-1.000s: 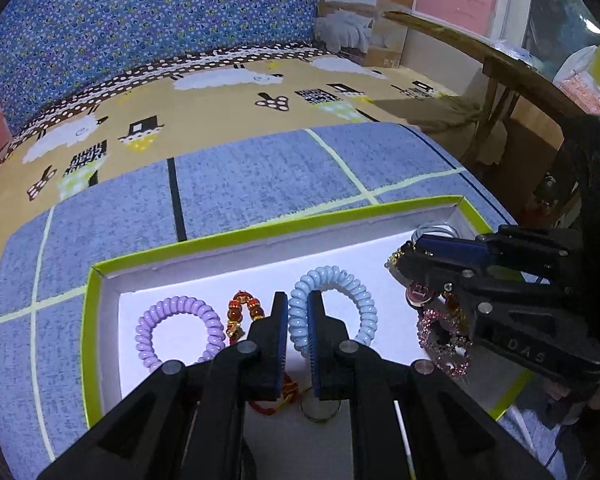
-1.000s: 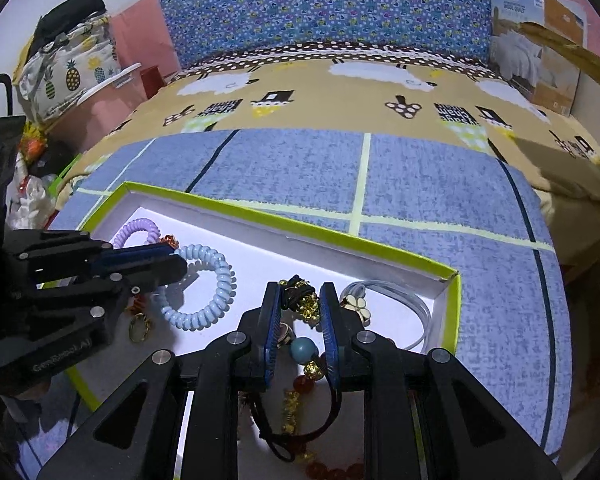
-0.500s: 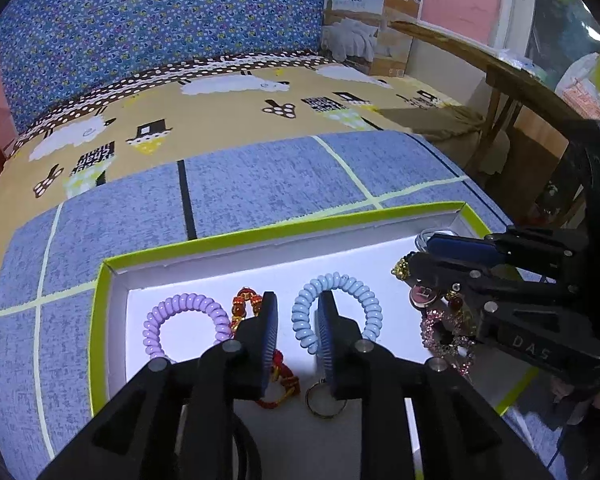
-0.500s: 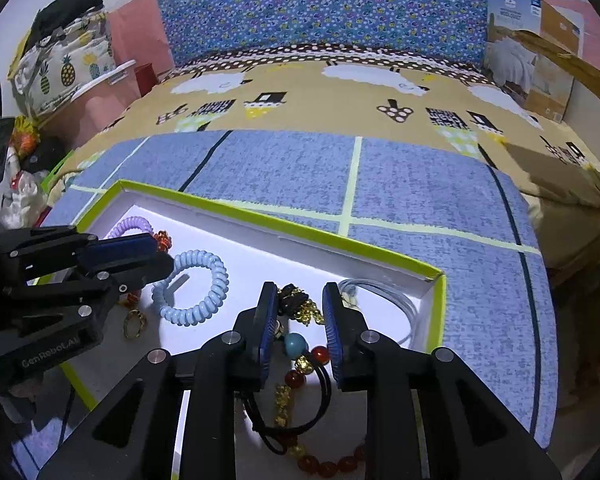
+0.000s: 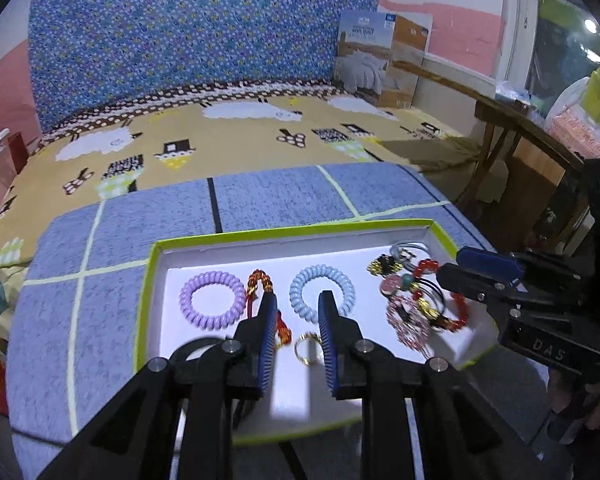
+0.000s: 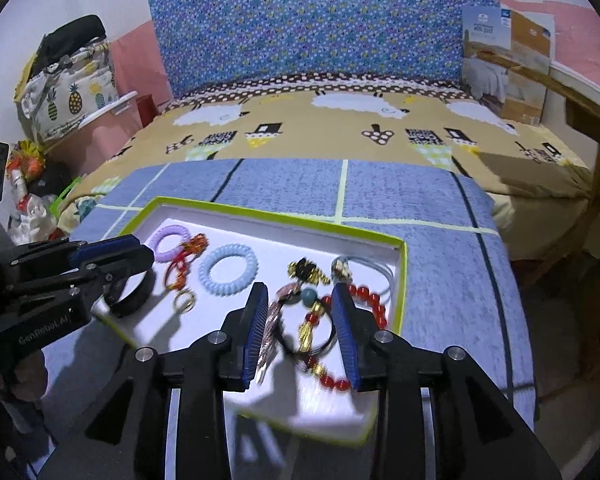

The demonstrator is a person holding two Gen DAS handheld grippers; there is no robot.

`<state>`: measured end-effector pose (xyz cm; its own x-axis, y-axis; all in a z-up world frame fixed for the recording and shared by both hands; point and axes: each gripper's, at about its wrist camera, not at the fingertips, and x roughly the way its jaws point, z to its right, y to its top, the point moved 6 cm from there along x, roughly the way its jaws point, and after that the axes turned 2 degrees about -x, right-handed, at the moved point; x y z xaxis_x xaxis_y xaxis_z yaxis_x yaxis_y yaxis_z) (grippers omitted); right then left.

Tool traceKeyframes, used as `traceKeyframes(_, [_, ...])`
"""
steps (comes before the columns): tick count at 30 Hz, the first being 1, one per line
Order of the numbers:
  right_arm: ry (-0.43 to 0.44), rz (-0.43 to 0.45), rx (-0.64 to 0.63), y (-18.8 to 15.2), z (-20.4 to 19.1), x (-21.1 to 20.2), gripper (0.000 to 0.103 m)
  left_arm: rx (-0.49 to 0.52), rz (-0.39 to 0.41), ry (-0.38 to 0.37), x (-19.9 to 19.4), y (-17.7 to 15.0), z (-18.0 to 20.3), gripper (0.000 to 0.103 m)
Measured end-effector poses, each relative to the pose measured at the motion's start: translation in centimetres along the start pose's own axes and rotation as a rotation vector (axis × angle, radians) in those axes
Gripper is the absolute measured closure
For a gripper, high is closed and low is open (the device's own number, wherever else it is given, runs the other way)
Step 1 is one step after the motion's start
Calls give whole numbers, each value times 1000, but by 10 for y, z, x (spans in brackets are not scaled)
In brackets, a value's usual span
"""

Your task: Organize jewelry

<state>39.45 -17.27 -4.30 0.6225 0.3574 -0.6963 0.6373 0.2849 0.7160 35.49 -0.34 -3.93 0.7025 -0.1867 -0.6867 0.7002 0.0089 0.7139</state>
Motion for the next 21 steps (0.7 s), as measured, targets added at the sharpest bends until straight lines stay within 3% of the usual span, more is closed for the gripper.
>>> traceKeyframes(21, [-19,99,15,-84,-53,-112,69,-9,105,43,-108,-78,23,81])
